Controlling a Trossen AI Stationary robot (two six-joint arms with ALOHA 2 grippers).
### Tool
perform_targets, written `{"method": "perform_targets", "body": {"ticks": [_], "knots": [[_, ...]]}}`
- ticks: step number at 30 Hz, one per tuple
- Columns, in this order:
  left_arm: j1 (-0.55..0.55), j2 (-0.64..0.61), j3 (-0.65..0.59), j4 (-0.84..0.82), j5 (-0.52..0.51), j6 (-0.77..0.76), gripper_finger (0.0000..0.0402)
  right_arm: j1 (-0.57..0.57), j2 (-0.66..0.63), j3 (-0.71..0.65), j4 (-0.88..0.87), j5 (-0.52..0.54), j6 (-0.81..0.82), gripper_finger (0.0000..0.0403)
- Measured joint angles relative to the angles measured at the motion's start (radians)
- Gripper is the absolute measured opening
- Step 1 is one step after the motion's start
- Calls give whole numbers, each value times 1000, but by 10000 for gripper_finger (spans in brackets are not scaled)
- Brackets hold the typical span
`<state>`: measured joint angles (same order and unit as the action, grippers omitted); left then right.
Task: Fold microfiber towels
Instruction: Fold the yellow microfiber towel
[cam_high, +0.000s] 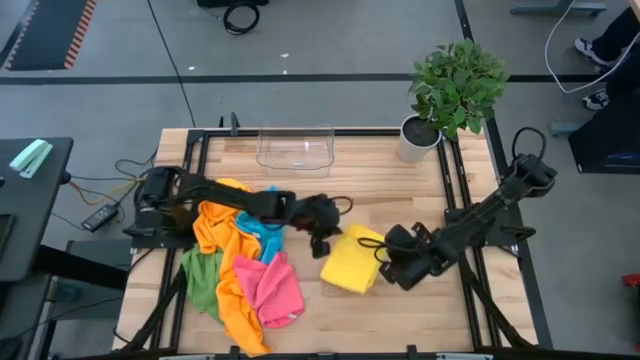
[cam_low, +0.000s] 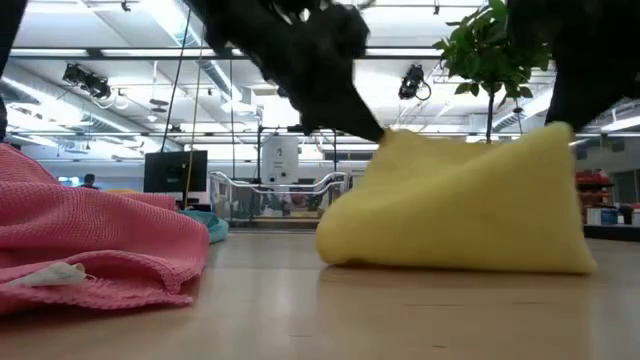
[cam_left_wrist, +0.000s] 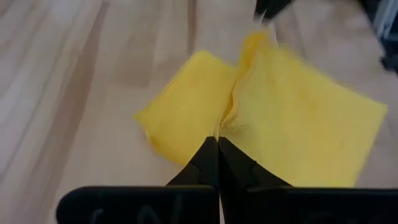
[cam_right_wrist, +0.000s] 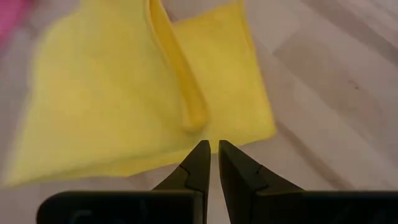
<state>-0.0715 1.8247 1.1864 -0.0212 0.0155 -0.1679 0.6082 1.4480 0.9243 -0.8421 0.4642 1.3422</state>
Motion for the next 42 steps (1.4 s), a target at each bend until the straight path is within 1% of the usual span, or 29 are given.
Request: {"method": "perform_targets", "body": {"ticks": [3,6,8,12,14,16,18,21,24,25,29,31,34,39,42], "knots": [[30,45,0,24,48,-3,1,-20,-72,-104,122,-13,-6,40],[46,78,-1,55,75,-2,1,-8,-185,-213,205,-3,32,40],[52,89,1,103,83,-1,1,8,-271,-293,283,17,49,40],[59,89,1,127,85,23,1,36,-395,-478,544,38,110,40],[60,84,6,124,85,23,1,39,-406,-562,708,39,144,40],[60,83,27,131,87,37,1,39,-384,-617,771,41,190,40],[57,81,48,131,88,61,1,44,-353,-640,765,59,252,40],[54,92,72,123,88,97,1,55,-319,-644,769,110,293,40],[60,119,79,132,89,96,1,55,-305,-633,771,122,300,40],[63,119,74,98,94,82,1,55,-304,-629,770,133,298,41],[62,131,76,91,98,71,2,44,-312,-617,761,211,254,46],[57,131,76,92,98,71,1,21,-323,-617,722,238,251,58],[56,131,76,93,101,69,2,-28,-328,-619,675,240,193,96],[56,131,76,91,100,67,2,-103,-309,-619,687,201,-57,189],[56,131,76,91,100,55,2,-138,-291,-619,686,156,-178,233]]}}
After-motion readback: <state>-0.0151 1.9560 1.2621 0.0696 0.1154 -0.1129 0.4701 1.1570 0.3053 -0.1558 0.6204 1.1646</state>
